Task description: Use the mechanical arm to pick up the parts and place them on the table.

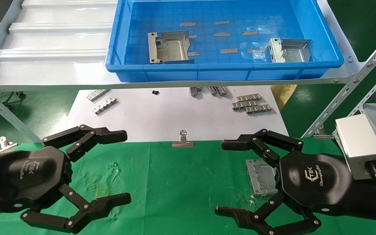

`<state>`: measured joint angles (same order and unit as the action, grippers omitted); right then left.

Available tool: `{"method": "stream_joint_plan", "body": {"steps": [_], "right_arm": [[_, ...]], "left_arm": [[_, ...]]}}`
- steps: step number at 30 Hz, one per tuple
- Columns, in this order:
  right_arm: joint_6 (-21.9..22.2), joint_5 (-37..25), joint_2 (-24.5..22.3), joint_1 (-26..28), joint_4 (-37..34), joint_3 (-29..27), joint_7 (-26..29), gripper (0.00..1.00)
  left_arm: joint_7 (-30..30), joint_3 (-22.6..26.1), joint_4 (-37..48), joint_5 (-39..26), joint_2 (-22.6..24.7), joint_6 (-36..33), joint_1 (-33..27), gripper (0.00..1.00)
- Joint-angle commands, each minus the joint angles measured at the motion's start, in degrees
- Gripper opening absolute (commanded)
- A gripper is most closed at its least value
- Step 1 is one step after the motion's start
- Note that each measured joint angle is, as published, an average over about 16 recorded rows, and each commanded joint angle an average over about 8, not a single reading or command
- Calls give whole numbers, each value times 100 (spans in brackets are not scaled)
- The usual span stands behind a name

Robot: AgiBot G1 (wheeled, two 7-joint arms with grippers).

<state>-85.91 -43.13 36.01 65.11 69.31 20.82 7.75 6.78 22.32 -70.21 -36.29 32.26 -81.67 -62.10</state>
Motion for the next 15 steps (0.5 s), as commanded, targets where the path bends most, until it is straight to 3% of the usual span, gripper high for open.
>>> {"method": "stream_joint_plan", "body": {"steps": [1, 8, 15], "right_arm": [[9, 51, -40, -144, 173, -194, 121, 100], [20, 171, -126, -462, 556, -629, 367, 100], [24, 190, -137, -484, 578, -658, 367, 100]], "left_arm": [[0, 0, 0, 0, 0, 0, 0, 100], [0, 0, 1, 1, 0, 1, 1, 100], [0, 0, 1, 1, -1, 1, 1, 100]]}}
